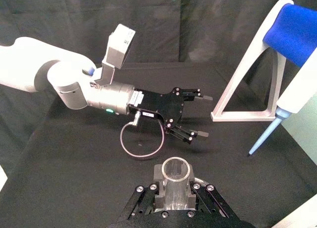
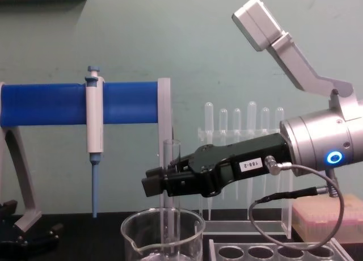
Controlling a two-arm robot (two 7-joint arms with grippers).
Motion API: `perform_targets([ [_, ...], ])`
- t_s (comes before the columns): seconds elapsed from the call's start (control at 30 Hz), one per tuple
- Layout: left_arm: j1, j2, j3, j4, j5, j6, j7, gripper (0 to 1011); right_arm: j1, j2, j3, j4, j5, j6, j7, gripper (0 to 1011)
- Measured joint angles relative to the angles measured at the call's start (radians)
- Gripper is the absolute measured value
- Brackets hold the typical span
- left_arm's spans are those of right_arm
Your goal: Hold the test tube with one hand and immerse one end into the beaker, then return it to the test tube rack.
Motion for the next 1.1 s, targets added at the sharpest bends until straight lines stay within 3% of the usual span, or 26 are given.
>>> perform_targets([
  [0.43, 0.0, 0.0, 0.0, 0.0, 0.0, 0.0, 0.0, 1000, -0.01, -0.013, 0.001, 0.018, -0.032, -0.011, -0.006, 226],
  [1.1, 0.0, 0.0, 0.0, 0.0, 0.0, 0.0, 0.0, 1000, -0.016, -0.018, 0.008, 0.023, -0.038, -0.014, -0.002, 225],
])
